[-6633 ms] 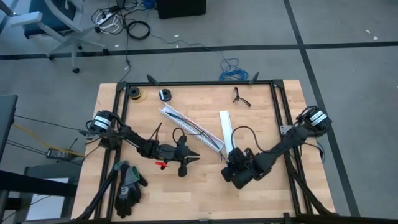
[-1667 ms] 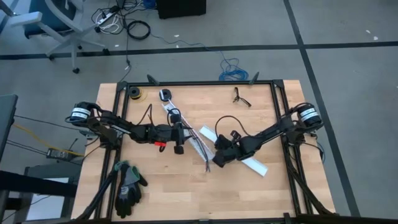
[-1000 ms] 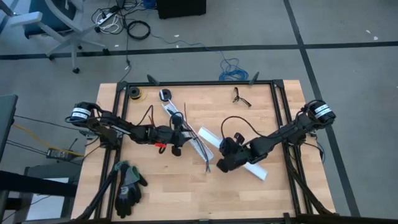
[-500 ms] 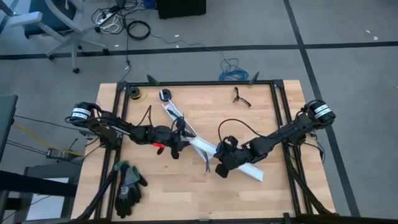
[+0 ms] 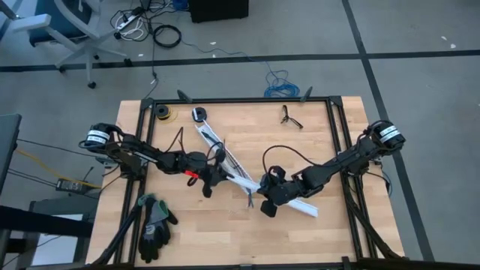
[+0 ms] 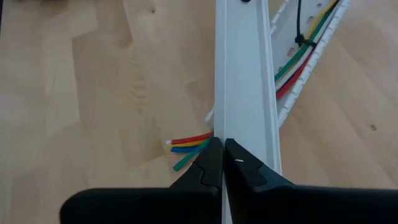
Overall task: Ziptie cables
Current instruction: Close the cable duct
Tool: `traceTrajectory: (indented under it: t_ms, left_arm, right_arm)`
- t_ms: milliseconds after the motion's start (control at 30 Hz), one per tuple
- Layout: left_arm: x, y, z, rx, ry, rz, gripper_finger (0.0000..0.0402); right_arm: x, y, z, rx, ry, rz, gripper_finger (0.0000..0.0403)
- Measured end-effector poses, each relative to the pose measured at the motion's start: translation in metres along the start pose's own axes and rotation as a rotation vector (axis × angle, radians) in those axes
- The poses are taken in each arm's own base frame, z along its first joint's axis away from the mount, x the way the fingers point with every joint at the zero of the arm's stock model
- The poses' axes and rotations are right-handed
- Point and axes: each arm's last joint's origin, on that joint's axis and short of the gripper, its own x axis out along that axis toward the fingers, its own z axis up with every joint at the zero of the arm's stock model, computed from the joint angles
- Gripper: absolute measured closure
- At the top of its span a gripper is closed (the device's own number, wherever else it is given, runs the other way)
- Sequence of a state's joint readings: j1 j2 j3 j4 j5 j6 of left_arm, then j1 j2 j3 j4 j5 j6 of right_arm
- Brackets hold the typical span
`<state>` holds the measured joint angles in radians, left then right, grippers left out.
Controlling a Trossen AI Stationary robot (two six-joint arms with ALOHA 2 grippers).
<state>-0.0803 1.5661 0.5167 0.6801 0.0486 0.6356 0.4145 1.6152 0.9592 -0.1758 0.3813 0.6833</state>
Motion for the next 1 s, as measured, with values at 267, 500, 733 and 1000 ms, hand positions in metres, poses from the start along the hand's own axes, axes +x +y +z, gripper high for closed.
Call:
traceTrajectory:
  t_ms: [267, 500, 733, 1000]
  left_arm:
    - [0.000, -0.001, 0.000, -0.312, 0.008, -0.018, 0.0398]
    - [-0.001, -0.001, -0.003, -0.525, 0.029, -0.080, 0.0400]
    - [-0.009, 0.012, -0.006, -0.768, 0.031, -0.132, 0.0400]
    - [-0.025, 0.044, 0.011, -0.911, 0.120, -0.201, 0.0400]
  right_arm:
    - [0.001, -0.003, 0.002, -0.031, -0.012, -0.028, 0.0357]
    - [0.003, -0.011, 0.001, -0.089, 0.031, -0.077, 0.0287]
    - [-0.009, -0.027, 0.000, -0.118, 0.114, -0.179, 0.0279]
    - [-0.060, -0.040, 0.007, -0.145, 0.077, -0.271, 0.0295]
